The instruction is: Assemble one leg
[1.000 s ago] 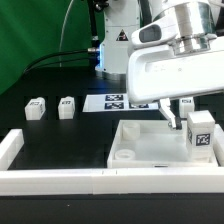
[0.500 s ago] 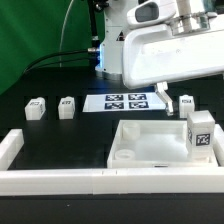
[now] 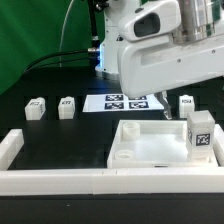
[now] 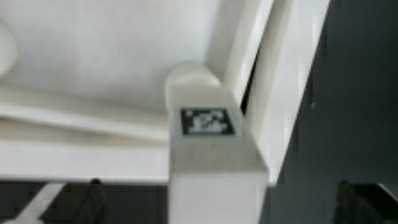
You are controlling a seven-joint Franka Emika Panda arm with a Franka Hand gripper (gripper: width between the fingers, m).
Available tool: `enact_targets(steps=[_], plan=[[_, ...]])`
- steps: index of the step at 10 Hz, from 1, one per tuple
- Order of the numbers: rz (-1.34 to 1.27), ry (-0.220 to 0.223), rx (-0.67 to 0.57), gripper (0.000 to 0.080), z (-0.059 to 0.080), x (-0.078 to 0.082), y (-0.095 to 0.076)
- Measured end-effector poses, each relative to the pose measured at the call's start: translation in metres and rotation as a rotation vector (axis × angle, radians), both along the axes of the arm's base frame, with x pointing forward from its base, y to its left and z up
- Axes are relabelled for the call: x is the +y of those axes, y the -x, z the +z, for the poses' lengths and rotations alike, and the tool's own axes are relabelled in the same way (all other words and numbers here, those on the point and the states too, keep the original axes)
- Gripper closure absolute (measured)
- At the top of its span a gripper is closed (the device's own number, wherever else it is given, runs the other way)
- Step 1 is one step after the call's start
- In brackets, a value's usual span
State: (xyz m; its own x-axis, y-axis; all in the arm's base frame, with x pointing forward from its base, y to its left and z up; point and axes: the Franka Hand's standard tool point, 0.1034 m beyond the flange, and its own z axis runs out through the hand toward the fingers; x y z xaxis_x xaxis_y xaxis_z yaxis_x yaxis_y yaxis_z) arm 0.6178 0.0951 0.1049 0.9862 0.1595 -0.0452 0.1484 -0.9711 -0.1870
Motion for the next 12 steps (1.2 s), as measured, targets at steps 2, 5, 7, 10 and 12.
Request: enact_targets(steps=[2,5,7,10,12], plan=[[0.002,-0.008,0.019,0.0151,0.001,0.002,-0.008],[-0.084,0.002,0.026,0.0151,-0.007,0.010,-0.009],[-0.133,0.006,0.026,0.0151,-0.015,0.010,-0.011],[-0.122,0.006,0.009,0.0151,-0.021,0.005,-0.014],[-0.089,0.003,0.019,0.0251,-0.023,0.007,-0.011]])
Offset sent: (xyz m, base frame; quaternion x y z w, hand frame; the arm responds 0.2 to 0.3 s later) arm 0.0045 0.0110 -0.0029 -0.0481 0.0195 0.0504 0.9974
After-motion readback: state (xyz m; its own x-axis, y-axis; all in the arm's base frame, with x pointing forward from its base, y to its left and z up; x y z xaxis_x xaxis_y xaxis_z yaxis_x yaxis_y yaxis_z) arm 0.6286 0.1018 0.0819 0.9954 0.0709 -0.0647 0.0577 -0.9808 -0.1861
